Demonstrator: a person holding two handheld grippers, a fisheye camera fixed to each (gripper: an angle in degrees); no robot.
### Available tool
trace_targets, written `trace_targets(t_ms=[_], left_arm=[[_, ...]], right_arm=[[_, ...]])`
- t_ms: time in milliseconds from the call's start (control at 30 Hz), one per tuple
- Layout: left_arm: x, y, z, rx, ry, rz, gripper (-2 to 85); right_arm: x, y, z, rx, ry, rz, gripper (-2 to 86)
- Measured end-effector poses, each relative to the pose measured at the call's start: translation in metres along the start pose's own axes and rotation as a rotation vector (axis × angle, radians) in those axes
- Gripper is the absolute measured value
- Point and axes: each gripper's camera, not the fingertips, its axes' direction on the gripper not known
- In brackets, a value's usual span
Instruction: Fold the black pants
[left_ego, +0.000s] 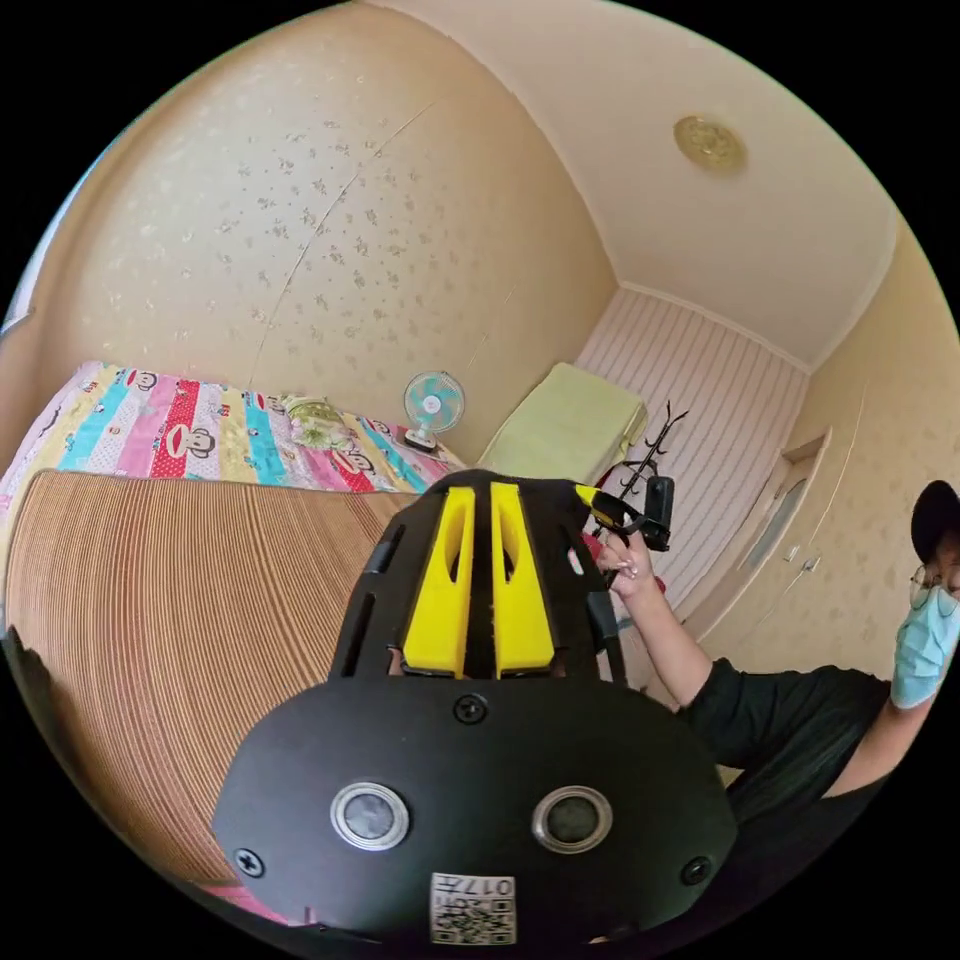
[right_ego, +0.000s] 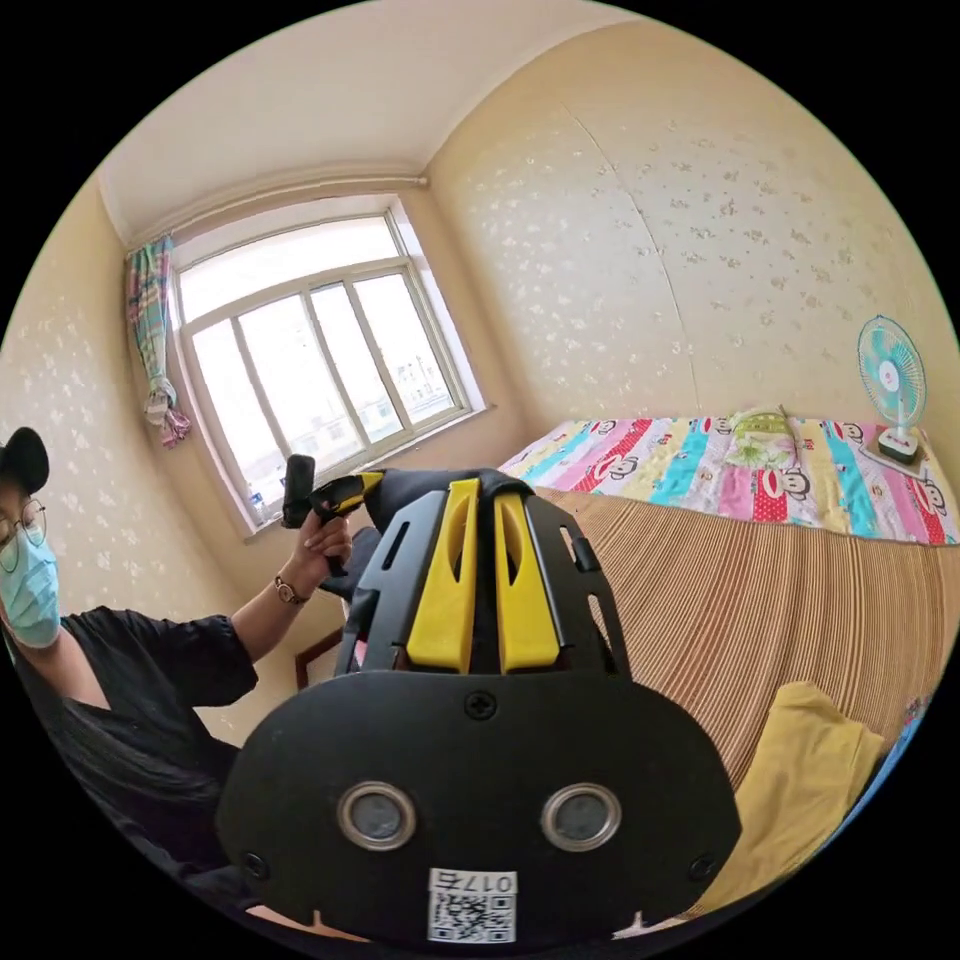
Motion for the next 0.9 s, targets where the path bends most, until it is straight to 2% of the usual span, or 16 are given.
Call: trace_targets(t_ms=[67,167,233,300,333,433,600,700,767,800,867,900], left_arm=[[-0.007,0.059,0.015,-0.068,-0.038,-0.009,2.2],[-0.018,0.173,0.037,-0.254,0.026,-0.130,3.9],[-0.019,0.257,0.046,-0.388,0.040,-0.227,5.6],[-0.019,0.298,0.051,-0.495,-0.026,-0.277,7.9],[-0.016,0.311,0.051,-0.532,-0.066,-0.274,8.1],[-0.007,0.300,0.046,-0.458,-0.099,-0.207,9.2],[-0.031,0.219,0.067,-0.283,-0.143,-0.177,13.5],[-0.074,0.196,0.119,-0.346,-0.238,-0.252,16.2],[-0.096,0.203,0.158,-0.459,-0.295,-0.324,17.3],[-0.105,0.218,0.185,-0.576,-0.283,-0.367,16.5],[-0.091,0.232,0.186,-0.522,-0.285,-0.340,14.1],[-0.082,0.245,0.186,-0.535,-0.204,-0.374,12.8]], right_arm=[[0.004,0.060,0.011,-0.061,-0.038,0.015,1.5],[0.010,0.176,0.026,-0.228,-0.114,0.112,2.2],[0.017,0.259,0.036,-0.421,-0.129,0.267,3.6],[0.024,0.302,0.029,-0.454,-0.121,0.407,4.7],[0.029,0.316,0.016,-0.391,-0.182,0.460,4.8],[0.054,0.308,-0.007,-0.179,-0.192,0.536,8.5],[0.108,0.235,0.033,-0.177,-0.006,0.480,17.5],[0.148,0.215,0.093,-0.249,-0.044,0.513,20.0],[0.159,0.218,0.136,-0.339,-0.086,0.544,20.0],[0.154,0.220,0.150,-0.339,-0.087,0.551,18.9],[0.138,0.223,0.166,-0.371,-0.148,0.541,17.9],[0.125,0.228,0.170,-0.380,-0.166,0.540,16.9]])
